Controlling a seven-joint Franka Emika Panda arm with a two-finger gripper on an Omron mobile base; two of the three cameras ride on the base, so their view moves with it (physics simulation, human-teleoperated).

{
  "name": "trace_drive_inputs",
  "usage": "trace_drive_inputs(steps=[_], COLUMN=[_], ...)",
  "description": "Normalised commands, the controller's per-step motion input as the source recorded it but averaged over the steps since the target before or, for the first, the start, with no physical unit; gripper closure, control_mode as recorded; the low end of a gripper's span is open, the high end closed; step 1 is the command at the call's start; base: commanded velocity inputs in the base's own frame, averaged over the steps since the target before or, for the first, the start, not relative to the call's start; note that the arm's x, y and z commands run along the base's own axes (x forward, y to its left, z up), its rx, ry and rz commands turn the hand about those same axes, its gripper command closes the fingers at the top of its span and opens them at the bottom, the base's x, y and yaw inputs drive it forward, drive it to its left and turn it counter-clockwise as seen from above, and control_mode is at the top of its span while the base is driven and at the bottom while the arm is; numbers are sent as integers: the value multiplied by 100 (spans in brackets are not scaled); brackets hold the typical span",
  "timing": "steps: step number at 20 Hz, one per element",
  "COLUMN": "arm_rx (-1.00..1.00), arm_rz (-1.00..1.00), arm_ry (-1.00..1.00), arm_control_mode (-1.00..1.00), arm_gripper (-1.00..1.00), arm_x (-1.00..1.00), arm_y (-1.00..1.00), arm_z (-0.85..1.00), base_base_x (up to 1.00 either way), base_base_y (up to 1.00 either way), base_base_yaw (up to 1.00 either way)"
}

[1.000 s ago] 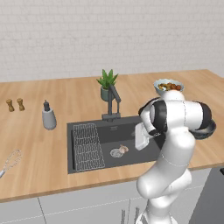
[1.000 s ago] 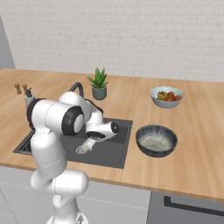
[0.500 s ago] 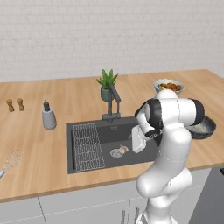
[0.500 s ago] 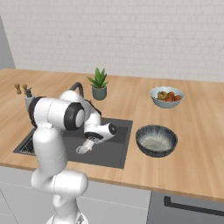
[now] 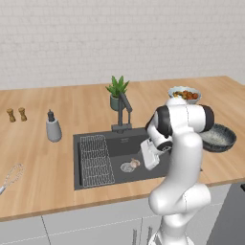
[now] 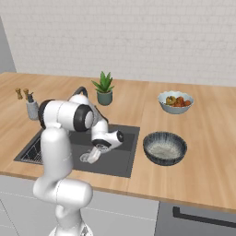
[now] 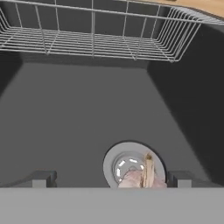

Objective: Pick the garlic from the sink and place it in the bowl. Then pick the bowl and place it in the microwave. Then close the microwave door and press the start button.

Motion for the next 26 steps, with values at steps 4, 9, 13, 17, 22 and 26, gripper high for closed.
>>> trace_drive_inputs(steps=[4,9,13,17,22,26], arm_rx=[0,0,0,0,0,0], arm_rz=[9,2,0,0,0,1], arm_ry=[0,0,0,0,0,0], arm_control_mode=[-100,-100,-100,-100,-100,-100], arm_gripper=[-100,-100,-100,-100,-100,-100], arm_x=[4,10,29,25,17,17], arm_y=[0,6,12,14,1,0], arm_z=[-38,-32,-19,-17,-23,-27], base_base_x=[0,0,0,0,0,0], base_base_y=[0,0,0,0,0,0], base_base_yaw=[0,0,0,0,0,0])
